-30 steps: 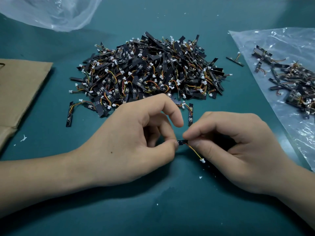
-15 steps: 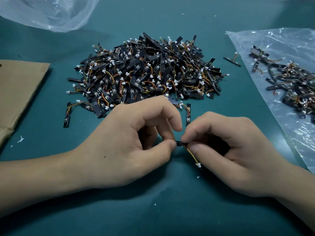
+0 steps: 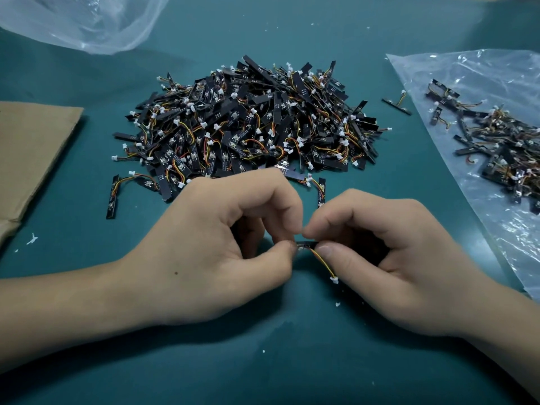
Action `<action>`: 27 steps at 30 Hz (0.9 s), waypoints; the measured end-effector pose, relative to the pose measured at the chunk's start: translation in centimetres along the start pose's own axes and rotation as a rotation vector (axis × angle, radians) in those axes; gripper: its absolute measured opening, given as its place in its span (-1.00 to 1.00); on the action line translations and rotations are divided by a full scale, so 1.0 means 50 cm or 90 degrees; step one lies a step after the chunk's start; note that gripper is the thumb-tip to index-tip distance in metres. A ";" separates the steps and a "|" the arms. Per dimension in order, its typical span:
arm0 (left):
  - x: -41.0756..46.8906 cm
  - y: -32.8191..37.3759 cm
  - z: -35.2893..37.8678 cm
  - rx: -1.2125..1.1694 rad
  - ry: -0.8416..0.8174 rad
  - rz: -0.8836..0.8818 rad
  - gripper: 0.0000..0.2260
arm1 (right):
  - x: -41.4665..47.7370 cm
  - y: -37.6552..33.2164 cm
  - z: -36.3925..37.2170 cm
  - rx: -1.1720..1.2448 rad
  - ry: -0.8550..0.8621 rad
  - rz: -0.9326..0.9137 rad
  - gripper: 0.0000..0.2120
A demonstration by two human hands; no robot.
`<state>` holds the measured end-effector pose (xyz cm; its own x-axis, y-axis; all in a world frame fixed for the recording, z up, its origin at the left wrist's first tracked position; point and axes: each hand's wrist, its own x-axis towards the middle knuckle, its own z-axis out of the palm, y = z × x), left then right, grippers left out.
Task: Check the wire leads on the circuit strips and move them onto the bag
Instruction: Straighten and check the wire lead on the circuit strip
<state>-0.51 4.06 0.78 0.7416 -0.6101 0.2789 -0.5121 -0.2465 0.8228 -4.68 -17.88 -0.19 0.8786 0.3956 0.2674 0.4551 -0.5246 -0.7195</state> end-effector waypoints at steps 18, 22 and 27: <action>-0.005 -0.017 -0.003 -0.020 0.055 0.037 -0.74 | 0.008 -0.011 -0.002 -0.115 -0.064 0.004 -0.76; -0.005 -0.018 -0.003 -0.034 0.075 0.042 -0.81 | 0.004 -0.006 -0.007 -0.045 -0.063 0.000 -0.68; 0.001 -0.022 0.001 -0.094 0.054 0.007 -0.87 | 0.002 0.000 -0.012 0.004 -0.100 0.011 -0.57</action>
<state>0.06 4.27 -0.13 0.7737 -0.5443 0.3242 -0.4558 -0.1227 0.8816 -4.53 -18.28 0.23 0.8525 0.5000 0.1524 0.4394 -0.5277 -0.7270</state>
